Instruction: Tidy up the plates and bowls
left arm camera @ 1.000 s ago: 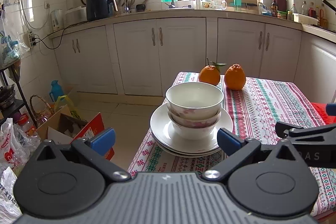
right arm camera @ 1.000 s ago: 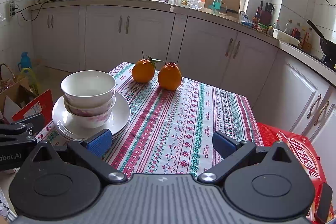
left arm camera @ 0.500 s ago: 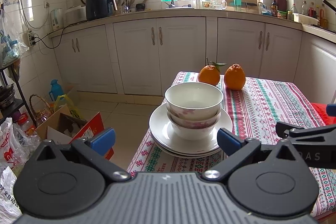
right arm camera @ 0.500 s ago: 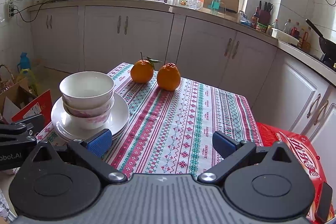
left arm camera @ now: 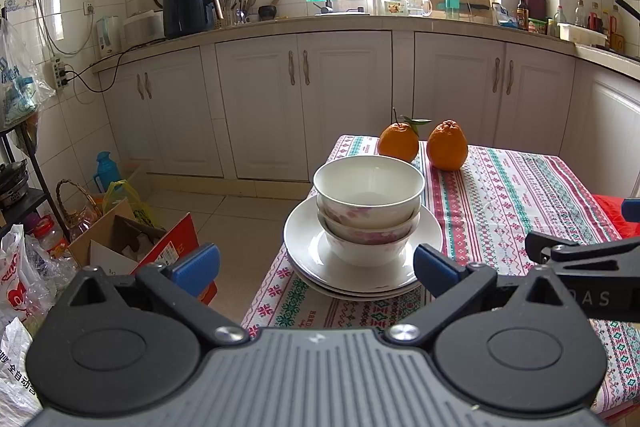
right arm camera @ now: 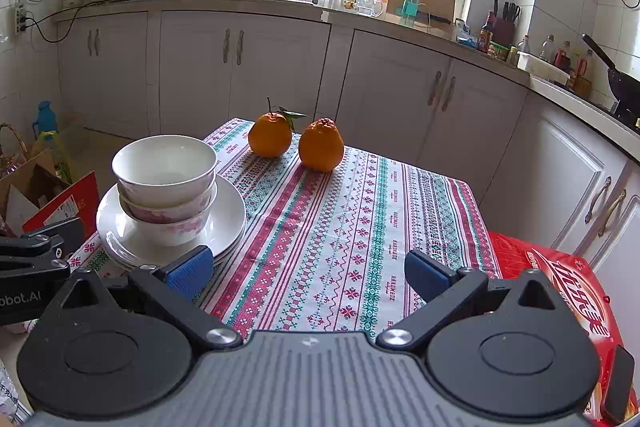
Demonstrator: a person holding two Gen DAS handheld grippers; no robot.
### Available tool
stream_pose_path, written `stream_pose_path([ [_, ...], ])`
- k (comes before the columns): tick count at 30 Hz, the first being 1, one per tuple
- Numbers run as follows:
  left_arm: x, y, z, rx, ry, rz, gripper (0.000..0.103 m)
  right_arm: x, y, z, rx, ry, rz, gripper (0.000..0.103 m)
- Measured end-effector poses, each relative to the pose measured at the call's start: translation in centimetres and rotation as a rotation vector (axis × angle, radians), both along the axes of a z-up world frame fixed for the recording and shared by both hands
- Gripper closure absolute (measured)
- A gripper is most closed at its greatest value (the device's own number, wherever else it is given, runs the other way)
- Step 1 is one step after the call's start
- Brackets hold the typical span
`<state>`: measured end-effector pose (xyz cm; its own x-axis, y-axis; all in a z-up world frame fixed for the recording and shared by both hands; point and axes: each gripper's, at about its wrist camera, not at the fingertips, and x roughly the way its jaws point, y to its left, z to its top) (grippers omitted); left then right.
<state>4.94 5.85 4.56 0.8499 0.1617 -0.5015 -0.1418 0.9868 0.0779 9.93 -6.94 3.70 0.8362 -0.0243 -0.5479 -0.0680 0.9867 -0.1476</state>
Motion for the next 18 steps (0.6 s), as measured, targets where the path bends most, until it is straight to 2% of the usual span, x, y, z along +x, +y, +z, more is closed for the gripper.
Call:
stream_pose_path([
  [18,0.17,-0.04,-0.17,0.0,0.001,0.0,0.001,-0.02,0.11,0.01,-0.002,0.0,-0.002,0.0],
])
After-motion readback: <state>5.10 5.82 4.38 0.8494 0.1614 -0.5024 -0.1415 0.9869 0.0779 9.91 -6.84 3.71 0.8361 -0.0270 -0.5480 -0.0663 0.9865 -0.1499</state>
